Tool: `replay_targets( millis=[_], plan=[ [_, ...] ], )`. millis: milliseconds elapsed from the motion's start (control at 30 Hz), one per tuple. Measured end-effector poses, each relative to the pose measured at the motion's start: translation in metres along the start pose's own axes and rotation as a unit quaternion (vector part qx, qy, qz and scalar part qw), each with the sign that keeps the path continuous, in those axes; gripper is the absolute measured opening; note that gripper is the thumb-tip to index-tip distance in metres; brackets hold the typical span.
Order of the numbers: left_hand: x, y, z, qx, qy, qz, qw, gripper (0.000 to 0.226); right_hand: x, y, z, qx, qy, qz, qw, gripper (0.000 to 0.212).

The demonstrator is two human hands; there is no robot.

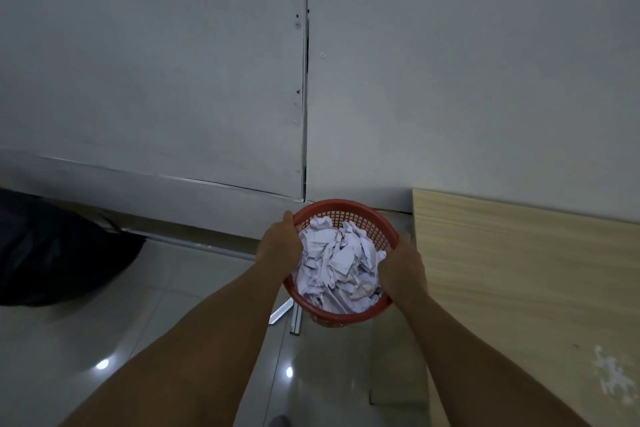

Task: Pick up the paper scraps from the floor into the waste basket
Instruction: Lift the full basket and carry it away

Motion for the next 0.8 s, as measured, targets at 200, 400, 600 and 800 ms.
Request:
replay_targets(
  millis=[200,400,600,800],
  plan=[
    [-0.002,0.032,0.018,0.027,0.003,0.028,0.999,0.032,-0.008,0.014,0.019,-0.016,0.020,0.039,0.999,0.028],
    [0.001,0.055,0.038,0.035,-0.005,0.039,0.999,0.034,-0.018,0.036,0.036,-0.023,0.004,0.044,0.999,0.028],
    [0.012,0.087,0.099,0.041,-0.003,0.041,0.998,0.031,-0.059,0.071,0.080,-0.020,-0.007,0.062,0.998,0.024],
    [0.038,0.126,0.205,0.055,-0.010,0.055,0.997,0.030,-0.136,0.113,0.156,-0.007,-0.023,0.075,0.997,0.035]
  ],
)
Point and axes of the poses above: each hand's wrist, its own y-axis towards the middle knuckle, its own z-axis out of the palm, x = y × z, the point moved 9 cm from there along y, towards the middle knuckle, and after that the axes turned 6 degrees about y, right-handed, at the moved point
